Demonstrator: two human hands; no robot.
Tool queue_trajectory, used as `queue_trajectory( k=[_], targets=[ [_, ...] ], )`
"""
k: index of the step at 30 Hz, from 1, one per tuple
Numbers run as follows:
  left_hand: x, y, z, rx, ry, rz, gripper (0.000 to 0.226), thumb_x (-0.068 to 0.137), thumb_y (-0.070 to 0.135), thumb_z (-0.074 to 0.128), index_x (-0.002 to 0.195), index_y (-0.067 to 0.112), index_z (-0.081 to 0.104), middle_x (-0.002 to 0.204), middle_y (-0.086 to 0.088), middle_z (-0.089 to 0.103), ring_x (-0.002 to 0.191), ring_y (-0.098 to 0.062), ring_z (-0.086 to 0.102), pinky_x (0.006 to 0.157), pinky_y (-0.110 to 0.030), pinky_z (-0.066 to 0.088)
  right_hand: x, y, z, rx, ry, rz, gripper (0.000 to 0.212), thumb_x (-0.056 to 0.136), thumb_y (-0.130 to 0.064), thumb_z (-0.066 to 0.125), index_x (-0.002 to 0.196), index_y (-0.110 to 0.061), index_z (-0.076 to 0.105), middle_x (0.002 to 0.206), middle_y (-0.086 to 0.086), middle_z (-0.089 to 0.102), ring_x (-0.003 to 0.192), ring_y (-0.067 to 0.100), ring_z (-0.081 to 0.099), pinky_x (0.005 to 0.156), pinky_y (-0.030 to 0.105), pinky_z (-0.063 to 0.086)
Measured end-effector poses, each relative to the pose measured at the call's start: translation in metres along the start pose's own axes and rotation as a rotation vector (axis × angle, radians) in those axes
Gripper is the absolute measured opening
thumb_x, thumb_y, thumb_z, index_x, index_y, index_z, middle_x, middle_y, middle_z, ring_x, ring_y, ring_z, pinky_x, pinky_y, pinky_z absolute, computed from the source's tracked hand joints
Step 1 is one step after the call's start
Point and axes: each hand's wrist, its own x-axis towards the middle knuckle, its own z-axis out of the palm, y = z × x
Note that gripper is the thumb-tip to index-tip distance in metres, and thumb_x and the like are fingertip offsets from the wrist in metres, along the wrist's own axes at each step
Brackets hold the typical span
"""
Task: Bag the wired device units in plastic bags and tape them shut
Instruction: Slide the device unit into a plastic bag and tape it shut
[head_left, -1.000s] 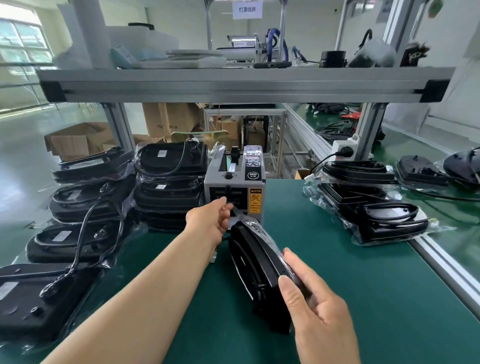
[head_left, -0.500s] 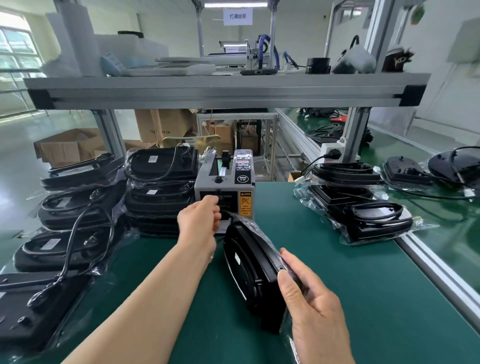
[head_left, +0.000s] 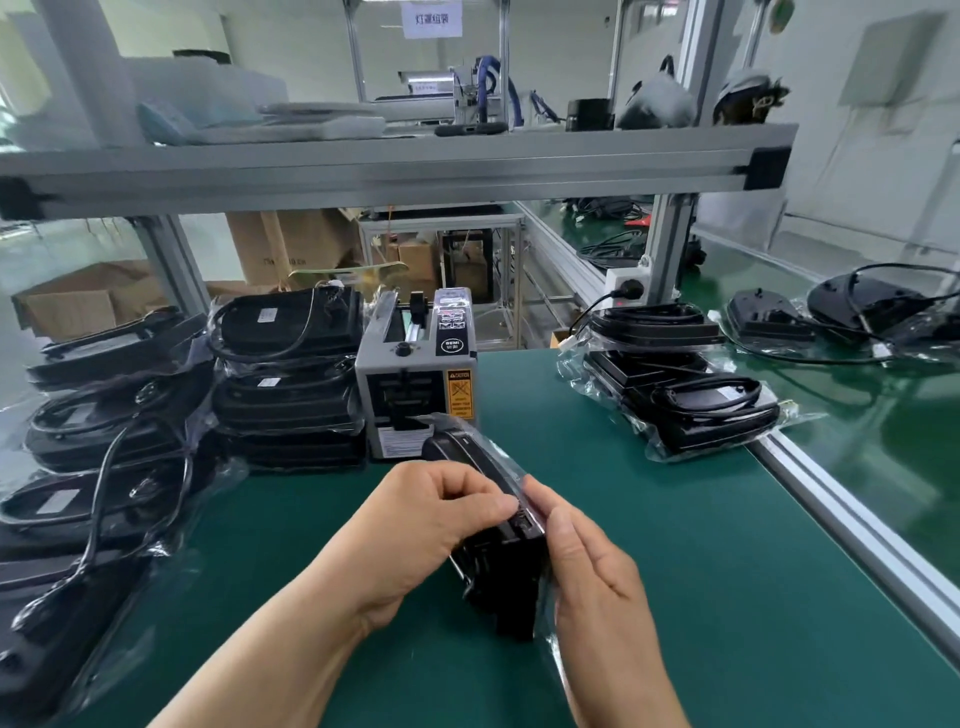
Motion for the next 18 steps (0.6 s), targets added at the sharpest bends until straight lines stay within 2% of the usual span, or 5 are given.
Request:
queue_trajectory(
  k=[2,6,10,14,18],
  targets=[
    [0.000,0.000,0.000,-0.006,0.008,-0.011,0.027,0.084,0.010,0.073,0.060,0.021,0.074,0.059,0.008,0.066,0.048,0.002,0.054,0.051,-0.008,0.041,0.000,0.001,0.000,0.011,-0.002,-0.009,0.030,0.098,-0.046,0.051,0.119,-0.038,0.071,0.124,-0.011,0.070,0.122,0.010,0.062,0.108,0.042,0.045],
    [0.000,-0.001,0.000,-0.037,0.018,-0.035,0.023,0.084,0.009,0.073,0.063,0.017,0.076,0.060,0.004,0.067,0.047,0.001,0.053,0.050,-0.008,0.040,0.000,0.004,0.002,0.011,-0.027,-0.017,0.035,0.091,-0.046,0.048,0.119,-0.042,0.069,0.123,-0.010,0.071,0.120,0.010,0.064,0.105,0.044,0.047],
    [-0.002,-0.005,0.003,-0.082,0.052,-0.055,0.011,0.080,0.012,0.075,0.070,0.009,0.077,0.071,-0.007,0.073,0.055,-0.005,0.060,0.053,-0.011,0.044,0.000,0.006,0.002,0.004,-0.042,-0.022,0.036,0.092,-0.048,0.049,0.121,-0.040,0.068,0.120,-0.011,0.072,0.115,0.010,0.066,0.096,0.035,0.053],
    [-0.004,-0.009,0.005,-0.056,0.105,-0.047,0.009,0.079,0.014,0.077,0.071,0.010,0.077,0.075,-0.010,0.075,0.064,-0.009,0.064,0.060,-0.014,0.050,-0.001,0.006,0.003,-0.004,-0.057,-0.035,0.036,0.093,-0.050,0.048,0.123,-0.041,0.067,0.121,-0.011,0.071,0.116,0.011,0.066,0.097,0.038,0.053],
    [-0.005,-0.012,0.006,-0.022,0.145,-0.026,0.011,0.078,0.014,0.076,0.068,0.011,0.076,0.073,-0.009,0.075,0.063,-0.010,0.066,0.060,-0.014,0.050,0.000,0.006,0.004,0.006,-0.069,-0.044,0.035,0.095,-0.048,0.047,0.123,-0.042,0.067,0.123,-0.010,0.071,0.117,0.012,0.066,0.088,0.027,0.056]
  ],
)
